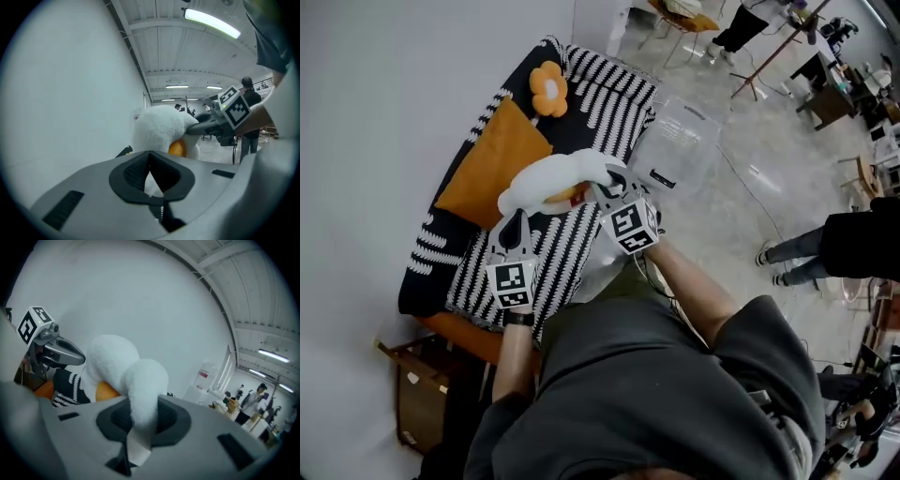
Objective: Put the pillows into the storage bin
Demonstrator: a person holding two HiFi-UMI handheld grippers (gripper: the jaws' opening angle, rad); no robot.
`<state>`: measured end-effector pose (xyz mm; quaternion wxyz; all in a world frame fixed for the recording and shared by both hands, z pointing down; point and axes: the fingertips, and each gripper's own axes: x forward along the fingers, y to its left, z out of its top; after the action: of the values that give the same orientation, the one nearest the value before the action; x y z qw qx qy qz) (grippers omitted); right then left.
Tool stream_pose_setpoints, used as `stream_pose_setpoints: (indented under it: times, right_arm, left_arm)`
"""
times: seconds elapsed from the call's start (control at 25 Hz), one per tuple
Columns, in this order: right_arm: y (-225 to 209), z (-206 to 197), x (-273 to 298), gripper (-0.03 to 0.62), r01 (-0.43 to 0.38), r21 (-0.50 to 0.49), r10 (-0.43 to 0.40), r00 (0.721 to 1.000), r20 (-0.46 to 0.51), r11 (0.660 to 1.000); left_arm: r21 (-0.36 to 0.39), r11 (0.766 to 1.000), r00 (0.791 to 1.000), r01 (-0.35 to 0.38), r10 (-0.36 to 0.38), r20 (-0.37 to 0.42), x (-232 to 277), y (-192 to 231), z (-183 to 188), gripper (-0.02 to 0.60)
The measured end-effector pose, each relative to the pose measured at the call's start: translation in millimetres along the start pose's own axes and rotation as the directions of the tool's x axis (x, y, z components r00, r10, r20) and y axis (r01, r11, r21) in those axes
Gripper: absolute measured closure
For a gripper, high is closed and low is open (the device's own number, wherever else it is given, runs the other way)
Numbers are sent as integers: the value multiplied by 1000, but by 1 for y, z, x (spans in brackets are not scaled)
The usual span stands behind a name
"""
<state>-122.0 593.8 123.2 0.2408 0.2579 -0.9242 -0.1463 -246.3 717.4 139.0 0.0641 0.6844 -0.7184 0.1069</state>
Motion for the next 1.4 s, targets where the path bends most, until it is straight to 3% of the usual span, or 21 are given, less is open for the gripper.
stream_pose_setpoints:
  times: [0.36,0.68,1.0,1.4]
  right_arm:
    - [-157,-118,7,523,102,115,-93,992,-82,988]
    - [-308,-231,20,523,198,197,-166,972,-166,960]
    - [-424,-362,33,522,320,229,-247,923,-296,919]
    - [-492,-535,53,520,465,252,-321,832,-453,849]
  left_arm:
    - [19,990,988,136,-135,-69,170,-114,10,578]
    - [30,964,954,262,-255,-158,335,-218,18,578]
    - [44,912,896,408,-390,-213,497,-326,3,578]
    - [1,836,793,548,-520,-318,636,-435,-86,578]
